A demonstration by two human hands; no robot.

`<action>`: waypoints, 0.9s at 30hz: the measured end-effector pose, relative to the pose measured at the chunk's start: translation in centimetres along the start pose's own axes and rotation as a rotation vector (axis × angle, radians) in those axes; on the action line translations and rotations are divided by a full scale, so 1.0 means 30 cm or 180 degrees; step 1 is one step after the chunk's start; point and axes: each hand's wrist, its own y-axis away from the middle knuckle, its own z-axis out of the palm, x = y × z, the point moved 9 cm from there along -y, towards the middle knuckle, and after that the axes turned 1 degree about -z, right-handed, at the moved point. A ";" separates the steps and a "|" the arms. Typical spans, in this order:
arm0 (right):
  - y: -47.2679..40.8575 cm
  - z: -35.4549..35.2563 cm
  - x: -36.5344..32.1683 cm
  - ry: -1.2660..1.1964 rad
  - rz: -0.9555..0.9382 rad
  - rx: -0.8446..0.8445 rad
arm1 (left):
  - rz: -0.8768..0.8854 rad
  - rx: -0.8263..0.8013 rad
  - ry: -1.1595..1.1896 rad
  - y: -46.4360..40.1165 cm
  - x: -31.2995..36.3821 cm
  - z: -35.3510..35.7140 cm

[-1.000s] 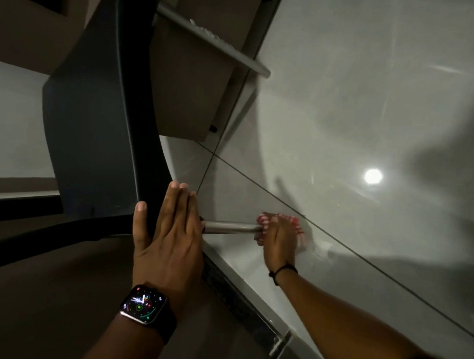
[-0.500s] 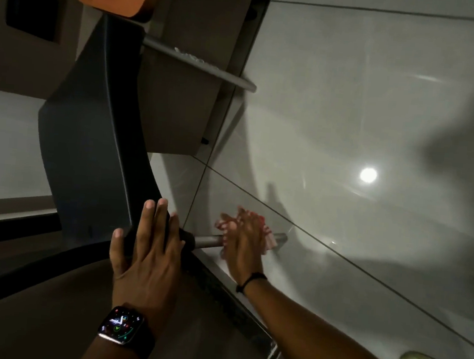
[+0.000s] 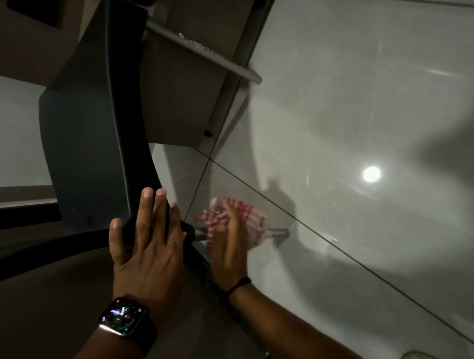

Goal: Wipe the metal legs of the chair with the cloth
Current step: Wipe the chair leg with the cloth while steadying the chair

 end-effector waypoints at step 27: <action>-0.018 0.033 -0.053 0.0525 -0.0180 -0.0183 | -0.0133 -0.1020 0.0216 -0.003 -0.002 0.086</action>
